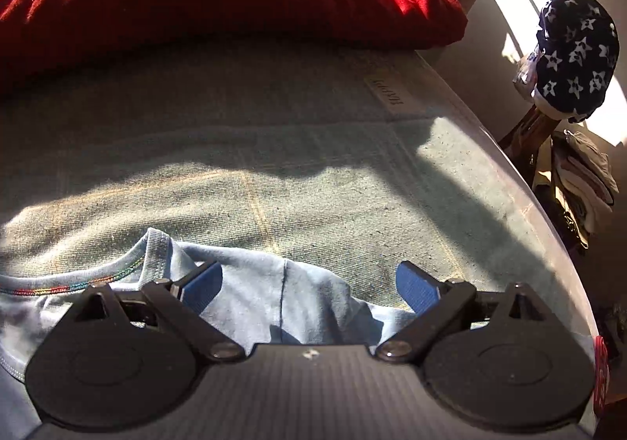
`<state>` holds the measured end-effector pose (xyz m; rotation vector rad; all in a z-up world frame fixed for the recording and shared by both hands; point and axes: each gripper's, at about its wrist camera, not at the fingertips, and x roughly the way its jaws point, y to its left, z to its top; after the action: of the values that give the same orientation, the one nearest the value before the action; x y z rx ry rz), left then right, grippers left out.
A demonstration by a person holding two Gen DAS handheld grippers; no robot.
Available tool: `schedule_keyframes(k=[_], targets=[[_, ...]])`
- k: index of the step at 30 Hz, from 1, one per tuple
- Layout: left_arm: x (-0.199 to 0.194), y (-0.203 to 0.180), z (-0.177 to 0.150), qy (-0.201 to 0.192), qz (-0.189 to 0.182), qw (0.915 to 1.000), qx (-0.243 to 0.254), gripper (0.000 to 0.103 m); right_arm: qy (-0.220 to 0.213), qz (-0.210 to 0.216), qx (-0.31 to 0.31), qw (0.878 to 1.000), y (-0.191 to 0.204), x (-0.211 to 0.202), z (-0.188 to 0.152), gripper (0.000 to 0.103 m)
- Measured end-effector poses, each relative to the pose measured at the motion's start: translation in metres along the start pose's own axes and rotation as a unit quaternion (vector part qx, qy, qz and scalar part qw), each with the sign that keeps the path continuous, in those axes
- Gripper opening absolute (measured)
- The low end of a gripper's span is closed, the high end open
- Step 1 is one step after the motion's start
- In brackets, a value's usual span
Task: Fold clothes
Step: 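Move the left tool over the collar and shoulder seam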
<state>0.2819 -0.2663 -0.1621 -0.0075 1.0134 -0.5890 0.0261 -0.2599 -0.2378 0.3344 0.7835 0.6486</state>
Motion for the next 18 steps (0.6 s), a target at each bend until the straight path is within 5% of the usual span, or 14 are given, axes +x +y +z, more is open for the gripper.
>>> schedule_keyframes(k=[2, 7, 10, 18], targets=[[-0.002, -0.006, -0.005, -0.001, 0.009, 0.9995, 0.029, 0.095, 0.0, 0.0, 0.001, 1.0, 0.0, -0.001, -0.001, 0.103], [0.024, 0.018, -0.005, 0.029, 0.047, 0.9983, -0.02, 0.095, -0.002, 0.006, 0.005, 1.0, -0.003, -0.004, -0.003, 0.103], [0.041, 0.028, -0.003, 0.026, 0.088, 0.9958, -0.001, 0.095, -0.003, 0.015, 0.01, 1.0, -0.008, -0.005, -0.003, 0.103], [0.02, 0.016, 0.001, 0.016, 0.129, 0.9912, 0.024, 0.095, -0.006, 0.019, 0.016, 1.0, -0.009, -0.005, -0.004, 0.103]])
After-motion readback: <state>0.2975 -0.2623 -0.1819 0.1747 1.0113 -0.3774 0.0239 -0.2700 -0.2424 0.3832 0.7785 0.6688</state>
